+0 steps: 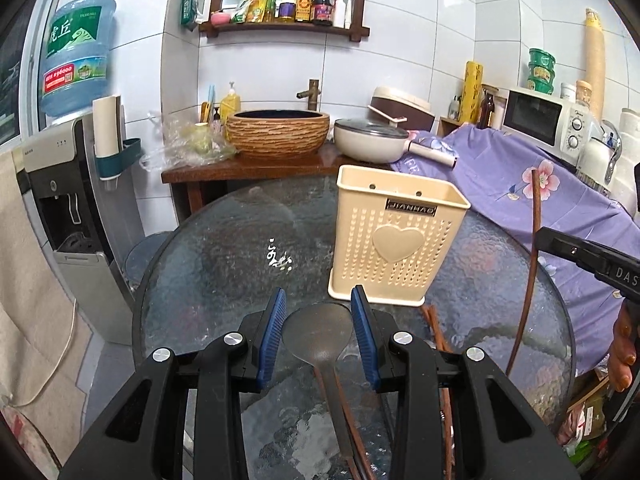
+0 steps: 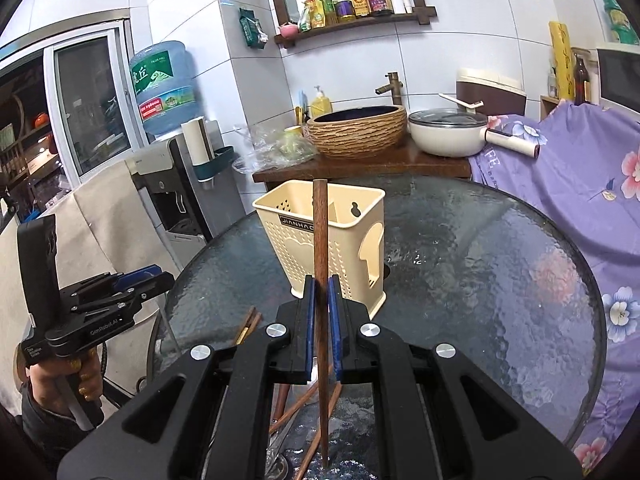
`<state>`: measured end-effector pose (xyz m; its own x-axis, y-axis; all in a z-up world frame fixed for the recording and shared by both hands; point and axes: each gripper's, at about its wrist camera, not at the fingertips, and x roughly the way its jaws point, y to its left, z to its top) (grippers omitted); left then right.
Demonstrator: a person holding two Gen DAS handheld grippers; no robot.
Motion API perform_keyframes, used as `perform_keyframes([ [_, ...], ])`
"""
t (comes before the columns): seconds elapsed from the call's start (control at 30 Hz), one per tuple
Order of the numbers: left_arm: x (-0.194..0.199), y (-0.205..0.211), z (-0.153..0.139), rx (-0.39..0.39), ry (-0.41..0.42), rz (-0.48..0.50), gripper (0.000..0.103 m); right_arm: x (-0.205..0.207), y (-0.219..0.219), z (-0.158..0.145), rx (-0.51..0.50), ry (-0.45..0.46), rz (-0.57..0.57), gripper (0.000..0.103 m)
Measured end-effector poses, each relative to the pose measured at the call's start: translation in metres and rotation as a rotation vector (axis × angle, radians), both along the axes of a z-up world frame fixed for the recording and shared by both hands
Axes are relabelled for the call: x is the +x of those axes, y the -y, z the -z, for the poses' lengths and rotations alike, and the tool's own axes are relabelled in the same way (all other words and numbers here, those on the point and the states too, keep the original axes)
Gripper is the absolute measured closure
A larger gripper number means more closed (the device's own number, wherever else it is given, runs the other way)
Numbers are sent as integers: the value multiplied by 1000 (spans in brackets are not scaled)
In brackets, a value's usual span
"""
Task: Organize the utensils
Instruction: 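Lift the grey spoon with the left tool while the right tool lifts its chopstick toward the holder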
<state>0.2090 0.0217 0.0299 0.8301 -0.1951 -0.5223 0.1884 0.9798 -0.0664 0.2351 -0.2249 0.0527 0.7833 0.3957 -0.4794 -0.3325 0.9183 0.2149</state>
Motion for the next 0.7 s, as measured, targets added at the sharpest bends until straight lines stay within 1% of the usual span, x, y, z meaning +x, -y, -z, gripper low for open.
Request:
perform_keyframes([
  [0.13, 1, 2, -6, 2, 17, 3, 70, -2, -2, -7, -4, 12, -9, 96],
  [0.27, 3, 2, -13, -11, 29, 12, 70, -1, -5, -15, -10, 28, -13, 96],
  [0.43, 5, 6, -28, -11, 64, 19, 70, -1, -7, -27, -1, 43, -34, 96],
  [0.57, 13, 6, -49, -43, 96, 25, 70, 2, -10, -45, 11, 76, -48, 96],
  [0.7, 30, 9, -83, -87, 144, 27, 70, 7, -14, -76, 23, 131, -58, 96],
])
